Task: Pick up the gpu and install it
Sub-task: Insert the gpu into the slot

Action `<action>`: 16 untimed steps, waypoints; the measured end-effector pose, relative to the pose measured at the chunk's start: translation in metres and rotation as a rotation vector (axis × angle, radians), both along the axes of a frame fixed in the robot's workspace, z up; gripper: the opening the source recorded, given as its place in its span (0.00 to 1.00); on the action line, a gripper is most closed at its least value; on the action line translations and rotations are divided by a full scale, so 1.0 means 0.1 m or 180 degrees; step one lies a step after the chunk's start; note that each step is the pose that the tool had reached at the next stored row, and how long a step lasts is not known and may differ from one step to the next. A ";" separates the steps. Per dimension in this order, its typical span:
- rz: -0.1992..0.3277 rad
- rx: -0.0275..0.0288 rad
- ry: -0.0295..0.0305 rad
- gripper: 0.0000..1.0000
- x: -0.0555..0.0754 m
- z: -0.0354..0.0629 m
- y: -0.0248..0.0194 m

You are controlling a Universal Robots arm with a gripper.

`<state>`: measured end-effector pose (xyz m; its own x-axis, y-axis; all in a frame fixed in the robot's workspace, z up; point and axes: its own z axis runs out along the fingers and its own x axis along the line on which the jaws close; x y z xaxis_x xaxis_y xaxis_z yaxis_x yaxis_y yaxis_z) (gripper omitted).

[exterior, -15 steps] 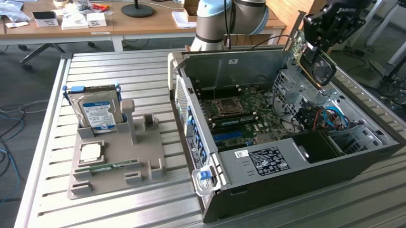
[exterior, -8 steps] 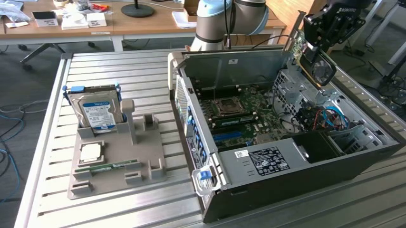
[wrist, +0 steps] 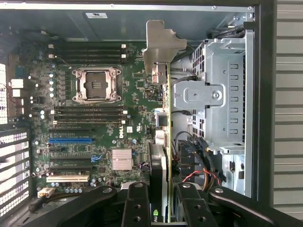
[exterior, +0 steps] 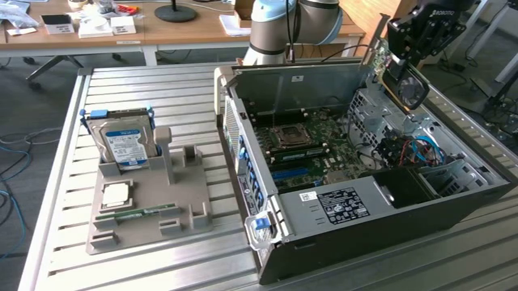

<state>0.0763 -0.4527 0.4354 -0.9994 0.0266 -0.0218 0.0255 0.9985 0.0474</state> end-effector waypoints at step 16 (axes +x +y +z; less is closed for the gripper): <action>0.0574 0.0000 0.0000 0.27 0.00 -0.002 0.000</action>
<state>0.0761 -0.4527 0.4351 -0.9880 -0.1530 -0.0218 -0.1539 0.9870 0.0473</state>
